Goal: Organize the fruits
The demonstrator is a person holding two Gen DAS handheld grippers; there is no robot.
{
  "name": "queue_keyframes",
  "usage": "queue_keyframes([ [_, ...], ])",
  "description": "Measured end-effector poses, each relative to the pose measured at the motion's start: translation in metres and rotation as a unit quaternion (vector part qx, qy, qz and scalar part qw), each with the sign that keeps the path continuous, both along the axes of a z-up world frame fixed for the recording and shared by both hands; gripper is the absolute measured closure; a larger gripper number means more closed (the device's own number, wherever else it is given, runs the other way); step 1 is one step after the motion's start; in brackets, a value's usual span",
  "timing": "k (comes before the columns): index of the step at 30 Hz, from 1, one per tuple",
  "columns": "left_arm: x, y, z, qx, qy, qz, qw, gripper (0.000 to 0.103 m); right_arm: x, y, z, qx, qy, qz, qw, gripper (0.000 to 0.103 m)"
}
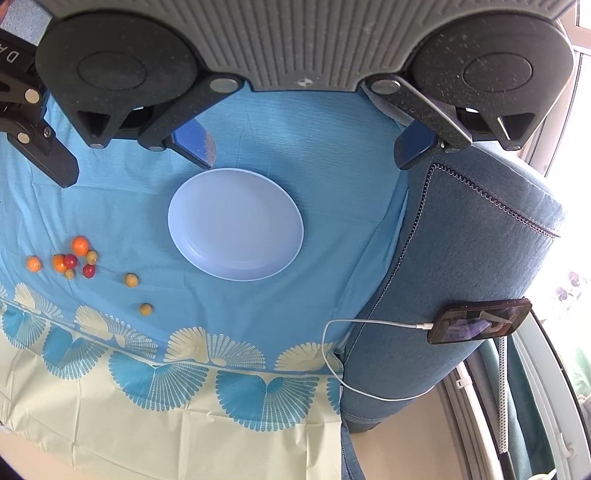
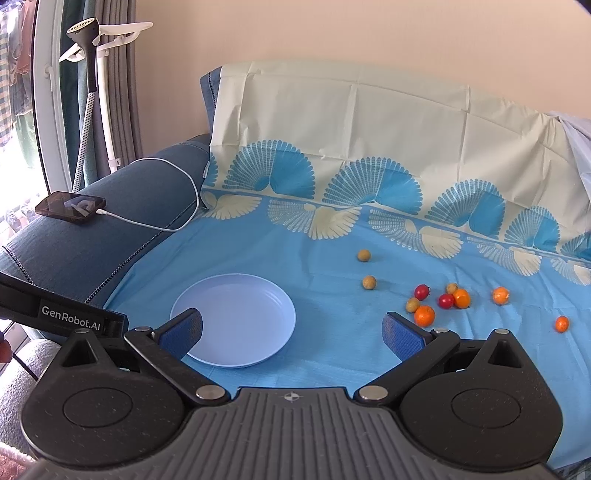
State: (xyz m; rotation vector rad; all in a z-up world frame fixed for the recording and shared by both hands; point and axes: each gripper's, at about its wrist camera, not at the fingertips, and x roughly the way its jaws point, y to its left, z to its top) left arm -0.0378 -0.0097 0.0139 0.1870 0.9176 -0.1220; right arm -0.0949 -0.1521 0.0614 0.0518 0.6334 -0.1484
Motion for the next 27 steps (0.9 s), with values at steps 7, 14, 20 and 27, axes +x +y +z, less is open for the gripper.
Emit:
queue_keyframes([
  [7, 0.0007, -0.0022, -0.0016, 0.004, 0.002, -0.001, 1.0000, 0.000, 0.0010, 0.0013, -0.0035, 0.001, 0.002, 0.003, 1.000, 0.000],
  [14, 0.0006, -0.0035, -0.0028, 0.008, 0.004, -0.003, 1.0000, 0.000, 0.0032, 0.0004, -0.0050, 0.001, 0.005, 0.005, 1.000, 0.000],
  [20, 0.0014, -0.0032, -0.0025, 0.009, 0.004, -0.003, 0.9999, 0.000, 0.0037, 0.0010, -0.0055, 0.001, 0.006, 0.006, 1.000, 0.000],
  [27, 0.0012, -0.0028, -0.0027, 0.010, 0.005, -0.004, 0.9999, 0.000, 0.0041, 0.0018, -0.0066, 0.002, 0.006, 0.006, 1.000, 0.000],
])
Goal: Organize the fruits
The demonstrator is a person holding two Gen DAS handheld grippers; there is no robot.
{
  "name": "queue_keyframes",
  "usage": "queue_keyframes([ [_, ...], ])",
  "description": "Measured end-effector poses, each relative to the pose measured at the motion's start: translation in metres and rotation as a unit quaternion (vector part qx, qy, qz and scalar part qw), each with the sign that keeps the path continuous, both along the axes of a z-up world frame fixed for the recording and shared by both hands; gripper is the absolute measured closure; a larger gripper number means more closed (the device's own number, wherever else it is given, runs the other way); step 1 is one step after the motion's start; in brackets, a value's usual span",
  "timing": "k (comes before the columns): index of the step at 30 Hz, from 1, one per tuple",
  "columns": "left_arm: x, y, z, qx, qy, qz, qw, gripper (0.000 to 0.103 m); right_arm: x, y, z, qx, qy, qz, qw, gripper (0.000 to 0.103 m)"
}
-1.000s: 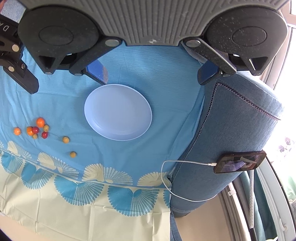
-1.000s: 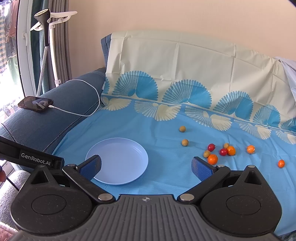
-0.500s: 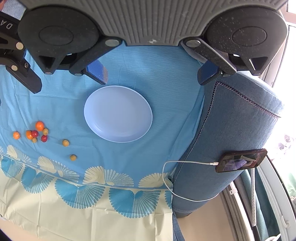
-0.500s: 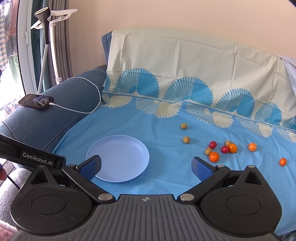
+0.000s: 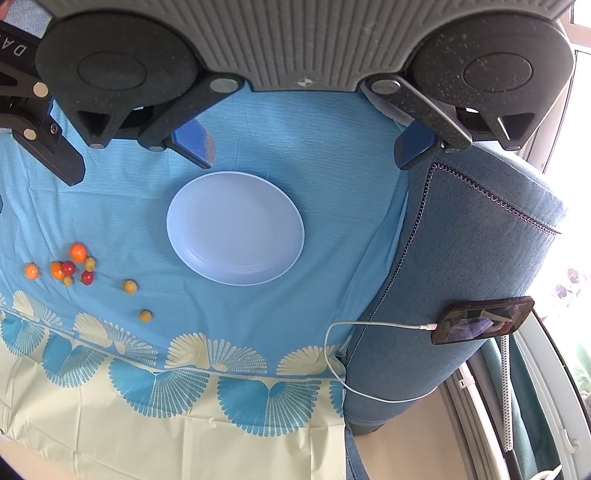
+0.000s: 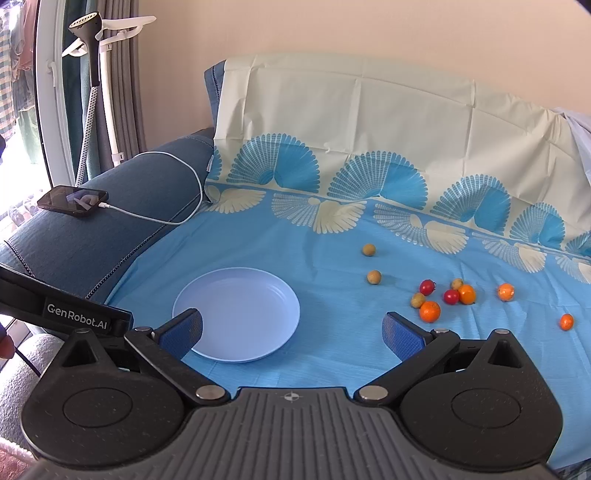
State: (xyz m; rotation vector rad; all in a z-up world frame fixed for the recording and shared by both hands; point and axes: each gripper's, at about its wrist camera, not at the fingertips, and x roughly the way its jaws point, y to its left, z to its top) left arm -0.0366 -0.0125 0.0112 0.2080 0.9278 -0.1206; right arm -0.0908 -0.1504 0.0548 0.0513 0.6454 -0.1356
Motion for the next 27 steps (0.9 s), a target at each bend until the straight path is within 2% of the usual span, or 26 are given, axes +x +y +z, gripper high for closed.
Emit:
queue_keyframes([
  [11, 0.001, -0.005, -0.002, 0.007, 0.004, 0.000, 1.0000, 0.000, 0.001, -0.001, -0.003, 0.011, 0.003, 0.004, 1.000, 0.000],
  [18, 0.007, -0.021, -0.004, 0.013, 0.010, -0.016, 0.9997, 0.000, 0.005, -0.018, -0.014, 0.053, 0.011, -0.008, 0.998, 0.000],
  [23, 0.021, -0.061, -0.009, -0.020, 0.026, -0.052, 0.9982, 0.000, 0.000, -0.065, -0.023, 0.066, 0.001, -0.076, 0.995, 0.000],
  [27, 0.043, -0.122, -0.021, -0.040, 0.060, -0.088, 0.9935, 0.000, -0.008, -0.135, -0.040, 0.055, 0.000, -0.167, 0.984, 0.000],
])
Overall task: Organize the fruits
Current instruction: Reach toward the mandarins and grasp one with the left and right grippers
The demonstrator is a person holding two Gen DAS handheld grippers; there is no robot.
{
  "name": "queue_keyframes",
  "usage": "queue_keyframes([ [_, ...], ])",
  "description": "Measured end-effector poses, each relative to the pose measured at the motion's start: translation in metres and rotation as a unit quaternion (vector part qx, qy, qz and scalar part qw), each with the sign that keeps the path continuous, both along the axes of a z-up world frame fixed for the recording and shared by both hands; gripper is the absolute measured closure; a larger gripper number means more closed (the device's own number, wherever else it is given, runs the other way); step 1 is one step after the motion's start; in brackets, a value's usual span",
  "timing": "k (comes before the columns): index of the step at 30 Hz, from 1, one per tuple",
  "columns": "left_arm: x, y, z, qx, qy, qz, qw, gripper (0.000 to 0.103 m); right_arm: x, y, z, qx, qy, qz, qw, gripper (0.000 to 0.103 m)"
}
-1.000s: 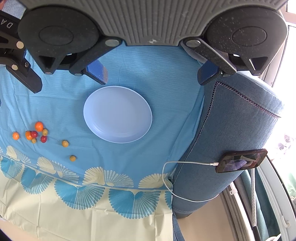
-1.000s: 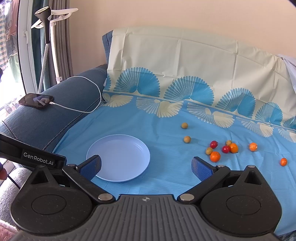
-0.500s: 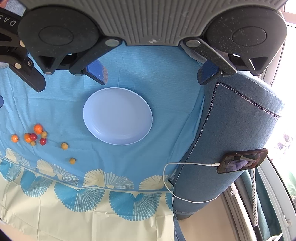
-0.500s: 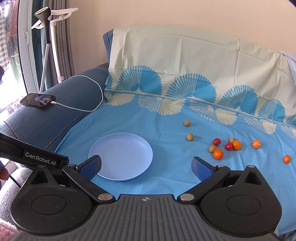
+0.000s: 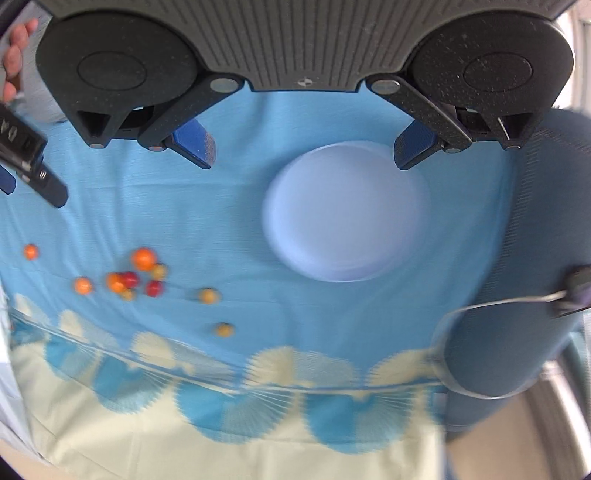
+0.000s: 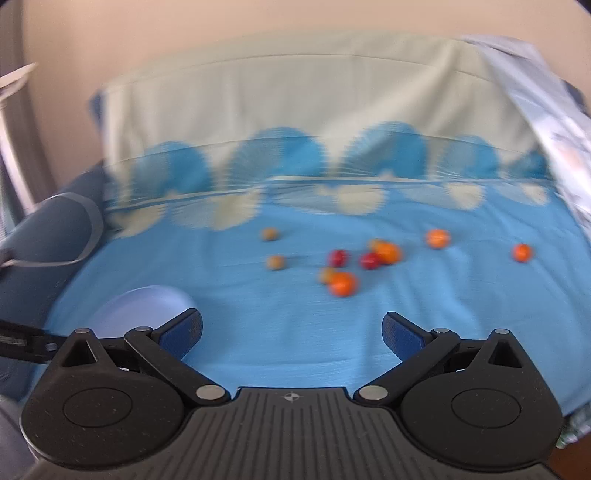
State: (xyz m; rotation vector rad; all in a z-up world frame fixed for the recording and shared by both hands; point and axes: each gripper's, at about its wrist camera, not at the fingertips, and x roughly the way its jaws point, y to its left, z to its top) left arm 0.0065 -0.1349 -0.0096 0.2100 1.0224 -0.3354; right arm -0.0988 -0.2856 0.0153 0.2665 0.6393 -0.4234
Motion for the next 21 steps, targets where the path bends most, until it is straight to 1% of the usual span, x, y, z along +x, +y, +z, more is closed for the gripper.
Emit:
queue_keyframes([
  [3, 0.016, -0.063, -0.016, 0.009, 0.014, -0.041, 0.9990, 0.000, -0.005, -0.061, -0.013, -0.017, 0.003, -0.066, 0.998, 0.000],
  [6, 0.029, -0.126, -0.037, 0.006, 0.017, -0.063, 0.9978, 0.000, -0.002, -0.137, -0.031, -0.050, 0.006, -0.134, 0.990, 0.001],
  [8, 0.043, -0.165, -0.057, 0.003, 0.025, -0.067, 0.9974, 0.000, 0.004, -0.191, -0.045, -0.058, 0.010, -0.171, 0.983, 0.001],
  [11, 0.067, -0.211, -0.090, 0.002, 0.042, -0.050, 0.9978, 0.000, 0.018, -0.273, -0.076, -0.033, 0.018, -0.222, 0.974, 0.001],
  [14, 0.090, -0.242, -0.120, 0.010, 0.059, -0.027, 0.9978, 0.000, 0.039, -0.342, -0.113, -0.006, 0.043, -0.258, 0.965, 0.001],
  [16, 0.106, -0.256, -0.138, 0.014, 0.075, -0.015, 0.9970, 0.000, 0.053, -0.376, -0.137, -0.001, 0.059, -0.272, 0.960, 0.001],
  [17, 0.112, -0.261, -0.146, 0.018, 0.082, -0.012, 0.9964, 0.000, 0.060, -0.391, -0.148, 0.004, 0.071, -0.273, 0.959, 0.001],
  [19, 0.124, -0.272, -0.159, 0.033, 0.090, -0.004, 0.9954, 0.000, 0.072, -0.413, -0.167, -0.004, 0.090, -0.282, 0.955, 0.001],
  [21, 0.133, -0.280, -0.170, 0.047, 0.101, 0.000, 0.9938, 0.000, 0.081, -0.428, -0.186, 0.000, 0.113, -0.275, 0.955, 0.001],
])
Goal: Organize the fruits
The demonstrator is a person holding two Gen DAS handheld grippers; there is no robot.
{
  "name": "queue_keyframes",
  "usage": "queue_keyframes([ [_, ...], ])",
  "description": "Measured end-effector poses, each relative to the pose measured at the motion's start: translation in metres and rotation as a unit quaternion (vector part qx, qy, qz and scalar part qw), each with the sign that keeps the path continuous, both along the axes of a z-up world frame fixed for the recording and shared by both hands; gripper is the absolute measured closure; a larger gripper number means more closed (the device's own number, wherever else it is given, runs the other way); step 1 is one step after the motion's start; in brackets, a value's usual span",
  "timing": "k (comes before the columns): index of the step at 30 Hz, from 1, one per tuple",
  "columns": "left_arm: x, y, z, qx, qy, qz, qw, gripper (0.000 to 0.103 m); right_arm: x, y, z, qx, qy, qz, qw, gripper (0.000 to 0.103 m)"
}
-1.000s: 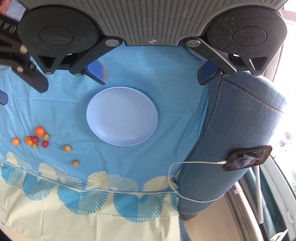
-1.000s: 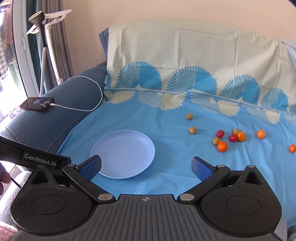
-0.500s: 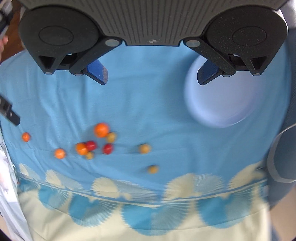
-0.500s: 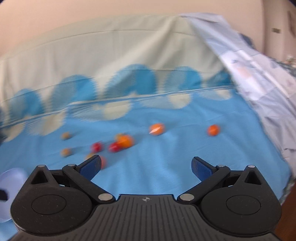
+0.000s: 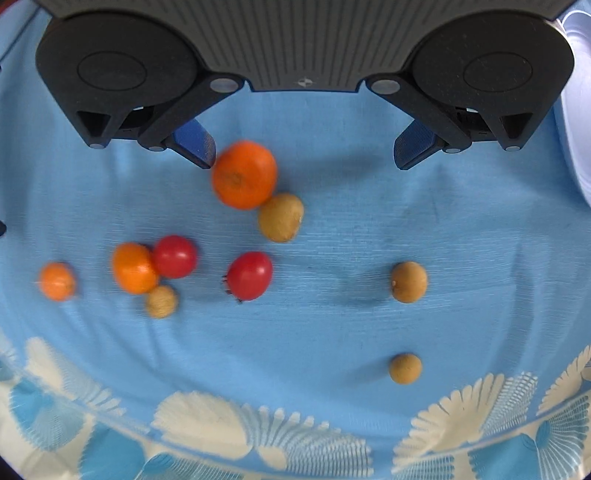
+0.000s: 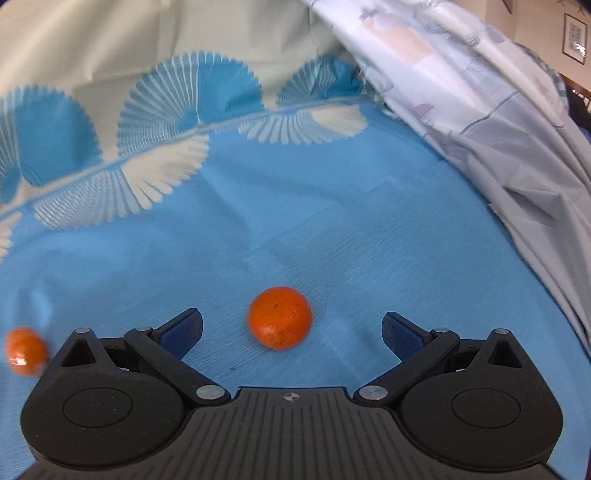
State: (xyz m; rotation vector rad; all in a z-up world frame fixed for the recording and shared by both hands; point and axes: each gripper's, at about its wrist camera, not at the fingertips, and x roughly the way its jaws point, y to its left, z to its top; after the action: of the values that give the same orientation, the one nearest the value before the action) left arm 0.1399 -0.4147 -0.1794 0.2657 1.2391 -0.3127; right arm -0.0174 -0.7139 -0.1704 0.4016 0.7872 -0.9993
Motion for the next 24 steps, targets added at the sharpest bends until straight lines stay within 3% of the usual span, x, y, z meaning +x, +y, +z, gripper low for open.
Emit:
queue_keyframes([
  [1, 0.004, -0.002, -0.004, 0.007, 0.005, 0.005, 0.9999, 0.000, 0.003, -0.006, -0.011, 0.018, 0.012, 0.001, 1.000, 0.001],
  [3, 0.009, -0.005, -0.007, 0.011, 0.007, 0.021, 0.9997, 0.000, -0.003, -0.003, -0.017, -0.007, -0.022, -0.006, 1.000, 0.001],
  [4, 0.009, -0.005, -0.006, 0.009, 0.003, 0.023, 0.9997, 0.000, -0.002, -0.002, -0.019, -0.012, -0.019, -0.002, 1.000, 0.001],
  [6, 0.008, -0.006, 0.000, 0.005, -0.004, 0.019, 0.9998, 0.009, -0.003, 0.000, -0.020, -0.024, -0.021, 0.005, 0.999, 0.001],
  [7, 0.005, -0.005, 0.004, 0.001, -0.006, 0.017, 0.9998, 0.026, -0.005, 0.000, -0.020, -0.021, -0.023, 0.006, 0.999, 0.004],
  [8, 0.001, -0.006, 0.010, 0.005, -0.006, 0.013, 0.9999, 0.050, -0.007, 0.002, -0.018, -0.023, -0.026, 0.001, 0.999, 0.020],
  [9, 0.000, -0.006, 0.014, 0.005, -0.002, 0.007, 1.0000, 0.064, -0.009, 0.005, -0.015, -0.029, -0.025, -0.003, 0.999, 0.043],
  [11, -0.002, -0.002, 0.020, -0.007, 0.008, 0.014, 0.9998, 0.064, -0.012, 0.011, -0.007, -0.027, -0.022, 0.006, 0.999, 0.066],
  [18, -0.036, 0.027, 0.058, -0.024, -0.044, -0.022, 0.9985, 0.064, -0.028, 0.046, 0.025, 0.000, -0.036, 0.019, 0.999, 0.066],
  [24, -0.074, 0.098, 0.114, -0.039, -0.076, -0.030, 0.9959, 0.064, -0.047, 0.144, 0.089, 0.010, -0.098, 0.109, 0.989, 0.066],
])
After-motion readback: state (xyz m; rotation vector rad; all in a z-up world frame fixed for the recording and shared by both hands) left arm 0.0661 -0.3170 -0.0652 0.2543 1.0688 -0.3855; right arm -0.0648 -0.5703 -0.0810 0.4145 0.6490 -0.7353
